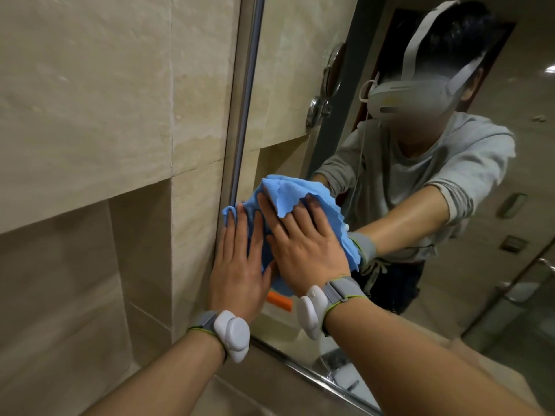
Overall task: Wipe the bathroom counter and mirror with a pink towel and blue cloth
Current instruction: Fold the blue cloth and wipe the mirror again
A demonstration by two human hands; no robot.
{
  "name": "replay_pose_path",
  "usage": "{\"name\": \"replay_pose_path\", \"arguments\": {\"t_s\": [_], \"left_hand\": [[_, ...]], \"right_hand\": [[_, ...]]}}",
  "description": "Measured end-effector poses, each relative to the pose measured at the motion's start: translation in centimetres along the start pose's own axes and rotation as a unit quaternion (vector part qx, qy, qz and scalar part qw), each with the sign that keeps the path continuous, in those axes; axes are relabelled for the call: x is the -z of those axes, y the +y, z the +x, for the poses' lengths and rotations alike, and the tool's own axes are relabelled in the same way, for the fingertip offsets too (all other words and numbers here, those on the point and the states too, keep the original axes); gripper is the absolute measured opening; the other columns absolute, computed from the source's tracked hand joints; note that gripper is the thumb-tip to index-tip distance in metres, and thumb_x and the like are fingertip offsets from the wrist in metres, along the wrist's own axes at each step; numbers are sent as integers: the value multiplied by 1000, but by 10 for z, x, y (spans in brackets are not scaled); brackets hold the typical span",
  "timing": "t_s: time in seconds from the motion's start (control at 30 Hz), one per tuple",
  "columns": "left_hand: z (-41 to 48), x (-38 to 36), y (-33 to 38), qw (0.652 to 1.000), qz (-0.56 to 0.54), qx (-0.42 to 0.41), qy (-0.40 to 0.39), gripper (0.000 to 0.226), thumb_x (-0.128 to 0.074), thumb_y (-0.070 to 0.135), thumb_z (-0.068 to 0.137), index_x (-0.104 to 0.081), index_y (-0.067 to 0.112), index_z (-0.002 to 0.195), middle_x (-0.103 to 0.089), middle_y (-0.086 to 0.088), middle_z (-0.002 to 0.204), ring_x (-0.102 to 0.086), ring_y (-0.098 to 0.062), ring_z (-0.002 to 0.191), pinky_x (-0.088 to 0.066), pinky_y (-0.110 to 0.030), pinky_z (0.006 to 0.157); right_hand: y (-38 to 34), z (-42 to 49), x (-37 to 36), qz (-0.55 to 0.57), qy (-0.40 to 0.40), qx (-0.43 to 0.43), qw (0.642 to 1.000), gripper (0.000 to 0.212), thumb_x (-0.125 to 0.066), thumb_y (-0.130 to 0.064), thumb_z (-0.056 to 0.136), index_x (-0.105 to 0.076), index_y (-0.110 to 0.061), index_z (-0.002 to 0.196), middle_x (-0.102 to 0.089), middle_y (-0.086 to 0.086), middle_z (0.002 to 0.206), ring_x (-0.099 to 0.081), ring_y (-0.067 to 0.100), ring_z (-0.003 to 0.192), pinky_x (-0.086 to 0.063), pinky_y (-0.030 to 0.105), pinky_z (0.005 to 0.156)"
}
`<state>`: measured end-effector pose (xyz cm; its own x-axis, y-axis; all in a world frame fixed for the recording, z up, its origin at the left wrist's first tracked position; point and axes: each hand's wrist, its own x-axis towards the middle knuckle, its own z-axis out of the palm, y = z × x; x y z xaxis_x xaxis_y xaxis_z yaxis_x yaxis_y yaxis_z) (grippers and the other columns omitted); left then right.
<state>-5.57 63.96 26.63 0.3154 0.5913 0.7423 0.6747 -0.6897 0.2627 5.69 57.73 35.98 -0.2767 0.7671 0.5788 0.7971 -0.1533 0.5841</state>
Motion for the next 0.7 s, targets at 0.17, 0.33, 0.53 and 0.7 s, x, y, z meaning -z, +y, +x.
{"name": "replay_pose_path", "arguments": {"t_s": [0.17,0.33,0.53,0.7], "left_hand": [[-19,-11,-1,999,-1,20,-31,87,-46,39,97,-1,8,164,-5,-25,170,-2,-40,158,-24,-55,125],[-42,-28,2,998,-36,35,-28,81,-50,34,96,-11,7,162,-9,-27,168,-4,-42,157,-23,-56,125],[-73,-46,19,997,-72,26,-31,100,-62,28,93,8,19,164,-4,-23,170,-6,-42,157,-21,-52,125],[-84,-53,42,995,-97,20,-25,118,-76,18,88,15,25,163,6,-16,170,1,-38,157,-18,-51,124]], "right_hand": [[-10,-16,-13,14,-27,23,999,61,-40,-28,100,-24,-11,157,-48,5,148,-35,32,138,12,46,122],[-19,-37,-18,15,-7,19,1000,56,-47,-26,97,-41,-13,151,-59,0,133,-47,27,129,-4,44,125],[-21,-81,-31,58,14,24,998,31,-67,-22,86,-72,-15,116,-70,-1,103,-62,23,113,-31,40,118],[-8,-110,-31,56,7,19,998,24,-63,-19,90,-73,-15,111,-70,-1,106,-57,24,115,-22,39,122]]}}
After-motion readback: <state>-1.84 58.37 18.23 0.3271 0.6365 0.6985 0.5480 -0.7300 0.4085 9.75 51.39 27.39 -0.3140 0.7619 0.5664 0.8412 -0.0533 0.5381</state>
